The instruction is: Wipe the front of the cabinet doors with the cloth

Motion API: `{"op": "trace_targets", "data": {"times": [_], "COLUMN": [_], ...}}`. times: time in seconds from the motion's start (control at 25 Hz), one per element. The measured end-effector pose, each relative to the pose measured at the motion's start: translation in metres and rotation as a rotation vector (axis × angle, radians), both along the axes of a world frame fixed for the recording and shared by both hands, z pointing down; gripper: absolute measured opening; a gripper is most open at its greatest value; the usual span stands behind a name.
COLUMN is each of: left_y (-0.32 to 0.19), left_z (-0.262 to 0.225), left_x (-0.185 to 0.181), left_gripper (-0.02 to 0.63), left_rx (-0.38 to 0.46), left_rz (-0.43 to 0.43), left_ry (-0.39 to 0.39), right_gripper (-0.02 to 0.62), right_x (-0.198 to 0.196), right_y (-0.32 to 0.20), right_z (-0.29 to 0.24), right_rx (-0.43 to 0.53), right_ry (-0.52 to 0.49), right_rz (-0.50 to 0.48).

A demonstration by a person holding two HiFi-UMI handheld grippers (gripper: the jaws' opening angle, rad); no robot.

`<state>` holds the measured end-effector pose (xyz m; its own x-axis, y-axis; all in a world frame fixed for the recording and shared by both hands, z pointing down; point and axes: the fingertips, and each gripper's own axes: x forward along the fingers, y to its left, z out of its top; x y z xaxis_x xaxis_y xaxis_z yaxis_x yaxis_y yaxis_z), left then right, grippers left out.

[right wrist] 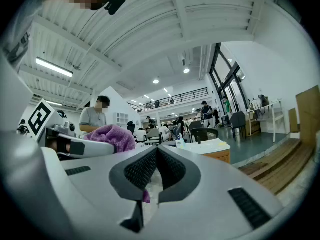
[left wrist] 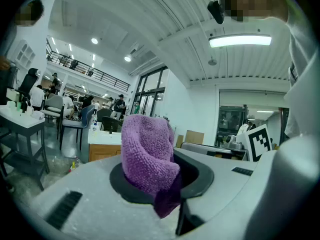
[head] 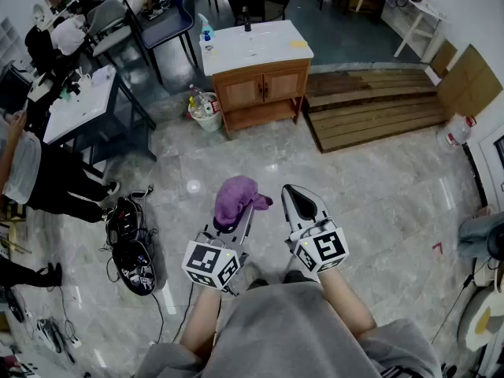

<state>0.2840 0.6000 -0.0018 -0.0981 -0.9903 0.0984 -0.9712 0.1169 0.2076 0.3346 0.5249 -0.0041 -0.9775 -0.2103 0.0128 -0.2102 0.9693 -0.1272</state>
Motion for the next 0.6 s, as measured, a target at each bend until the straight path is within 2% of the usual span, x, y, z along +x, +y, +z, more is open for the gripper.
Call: {"op": "trace_targets", "data": {"times": [0.28, 0.6], "left_y": [0.031, 0.043], "left_z": [0.01, 0.021], "left_x": [-0.023, -0.041], "left_gripper": [0.083, 0.083], "left_rx": [-0.005, -0.018], "left_rz": [0.005, 0.021], "left_ry": [0.025, 0.043], "right_gripper": [0.009, 0.009], "right_x": [-0.023, -0.041], "right_y": [0.034, 0.044], "right_z": [0.005, 0.011], "right_rx": [0.001, -0.005], "right_ry": [0.019, 0.027], "right_rz": [0.023, 0.054]}}
